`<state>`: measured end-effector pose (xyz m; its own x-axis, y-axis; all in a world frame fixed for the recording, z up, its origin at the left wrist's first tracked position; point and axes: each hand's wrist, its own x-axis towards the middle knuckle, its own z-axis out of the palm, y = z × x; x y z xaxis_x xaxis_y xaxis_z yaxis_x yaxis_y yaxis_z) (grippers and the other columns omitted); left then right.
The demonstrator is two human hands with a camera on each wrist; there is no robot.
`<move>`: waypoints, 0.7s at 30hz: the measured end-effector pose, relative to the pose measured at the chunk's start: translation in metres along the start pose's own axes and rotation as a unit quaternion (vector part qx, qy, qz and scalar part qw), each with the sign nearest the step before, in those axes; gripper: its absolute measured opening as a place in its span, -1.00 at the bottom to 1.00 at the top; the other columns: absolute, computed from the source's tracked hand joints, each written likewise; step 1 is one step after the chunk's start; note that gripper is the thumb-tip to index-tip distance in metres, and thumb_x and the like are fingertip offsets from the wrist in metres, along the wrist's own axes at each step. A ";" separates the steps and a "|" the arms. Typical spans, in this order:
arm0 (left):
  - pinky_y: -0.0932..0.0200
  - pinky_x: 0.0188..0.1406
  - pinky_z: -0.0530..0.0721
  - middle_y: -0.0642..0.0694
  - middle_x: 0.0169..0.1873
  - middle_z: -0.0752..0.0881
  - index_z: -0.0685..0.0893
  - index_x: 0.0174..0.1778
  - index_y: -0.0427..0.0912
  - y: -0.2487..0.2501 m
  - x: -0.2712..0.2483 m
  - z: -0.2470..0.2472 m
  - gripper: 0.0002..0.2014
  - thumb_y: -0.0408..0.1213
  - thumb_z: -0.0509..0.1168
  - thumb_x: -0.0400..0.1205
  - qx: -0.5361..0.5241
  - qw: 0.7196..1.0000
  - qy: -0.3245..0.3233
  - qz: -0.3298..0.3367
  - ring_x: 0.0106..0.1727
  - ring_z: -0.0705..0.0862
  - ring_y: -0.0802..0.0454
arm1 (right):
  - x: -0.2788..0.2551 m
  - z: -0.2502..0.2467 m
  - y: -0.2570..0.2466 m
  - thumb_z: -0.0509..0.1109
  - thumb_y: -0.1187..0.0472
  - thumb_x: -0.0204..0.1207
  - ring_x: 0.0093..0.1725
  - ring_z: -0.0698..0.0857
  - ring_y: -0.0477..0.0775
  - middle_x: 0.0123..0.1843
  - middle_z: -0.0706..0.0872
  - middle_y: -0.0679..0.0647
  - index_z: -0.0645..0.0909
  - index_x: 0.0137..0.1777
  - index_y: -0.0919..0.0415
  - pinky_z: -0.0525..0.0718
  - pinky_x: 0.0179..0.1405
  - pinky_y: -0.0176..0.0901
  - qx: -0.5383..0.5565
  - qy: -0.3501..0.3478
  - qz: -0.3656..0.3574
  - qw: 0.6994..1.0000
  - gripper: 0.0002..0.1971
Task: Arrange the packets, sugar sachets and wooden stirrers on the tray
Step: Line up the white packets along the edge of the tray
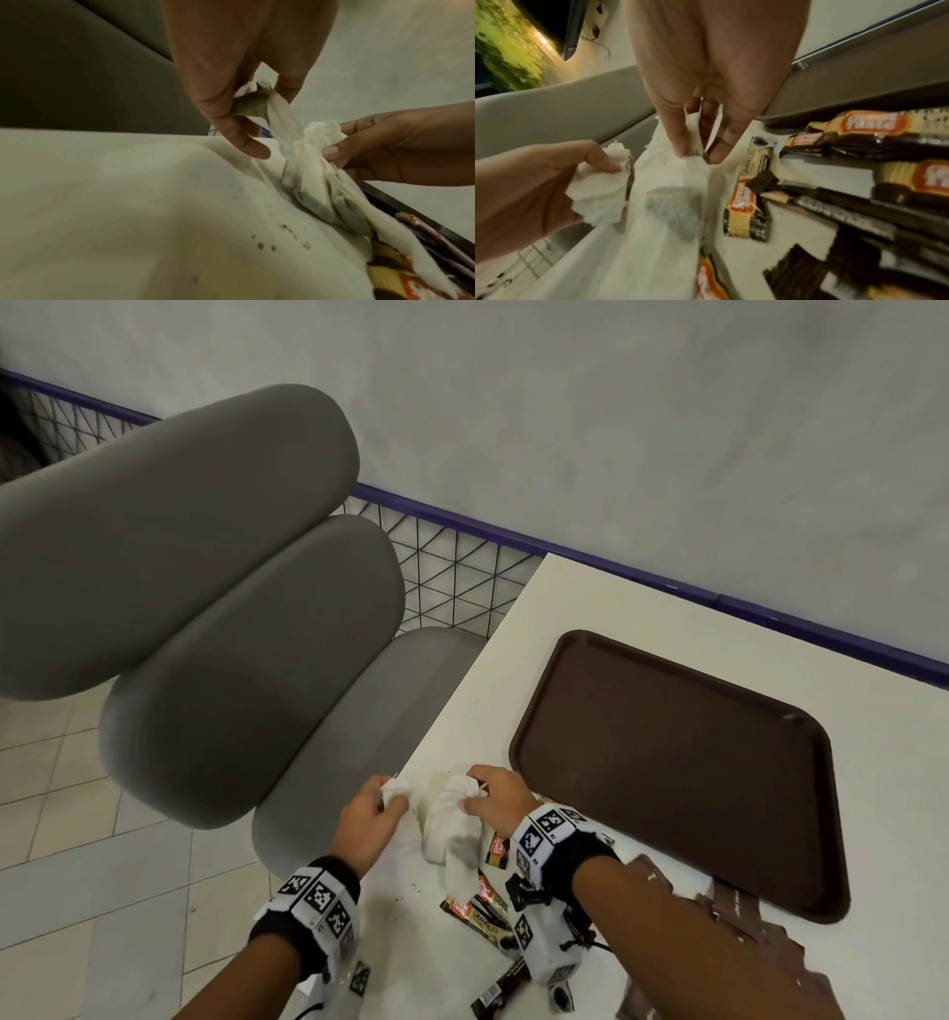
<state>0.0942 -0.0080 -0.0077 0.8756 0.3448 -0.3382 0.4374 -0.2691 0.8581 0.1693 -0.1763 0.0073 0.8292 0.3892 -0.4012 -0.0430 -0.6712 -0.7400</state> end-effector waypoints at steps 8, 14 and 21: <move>0.23 -0.37 0.71 0.13 -0.13 0.67 0.56 0.17 0.07 0.013 0.019 -0.002 -0.66 -0.40 0.36 0.56 -0.040 0.998 -0.012 0.041 -0.10 0.67 0.11 | 0.001 -0.020 -0.004 0.39 0.29 0.49 -0.12 0.60 0.01 -0.25 0.62 -0.10 0.64 0.05 0.24 0.50 -0.08 -0.25 0.057 0.020 -0.027 0.998 -0.85; 0.05 -0.20 0.70 -0.14 -0.20 0.72 0.66 0.09 -0.02 0.033 0.037 0.001 -0.70 -0.49 0.23 0.58 -0.145 0.989 -0.010 0.014 -0.24 0.74 -0.08 | 0.008 -0.042 -0.019 0.41 0.30 0.48 -0.19 0.59 0.02 -0.16 0.63 0.07 0.64 0.02 0.35 0.57 -0.09 -0.11 0.080 0.049 -0.061 0.994 -0.84; -0.02 -0.15 0.71 -0.25 0.08 0.66 0.62 0.21 -0.20 0.071 0.042 0.035 -0.67 -0.05 0.20 0.67 -0.262 0.952 -0.148 -0.056 -0.04 0.67 -0.13 | 0.008 -0.060 -0.028 0.46 0.38 0.40 -0.05 0.66 0.08 -0.07 0.71 0.17 0.58 -0.04 0.18 0.60 0.04 -0.07 0.126 -0.006 -0.078 0.989 -0.81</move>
<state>0.1689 -0.0439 0.0253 0.8828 0.0546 -0.4665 0.4373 0.2673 0.8587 0.2110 -0.1928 0.0571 0.8298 0.4847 -0.2765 -0.0536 -0.4239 -0.9041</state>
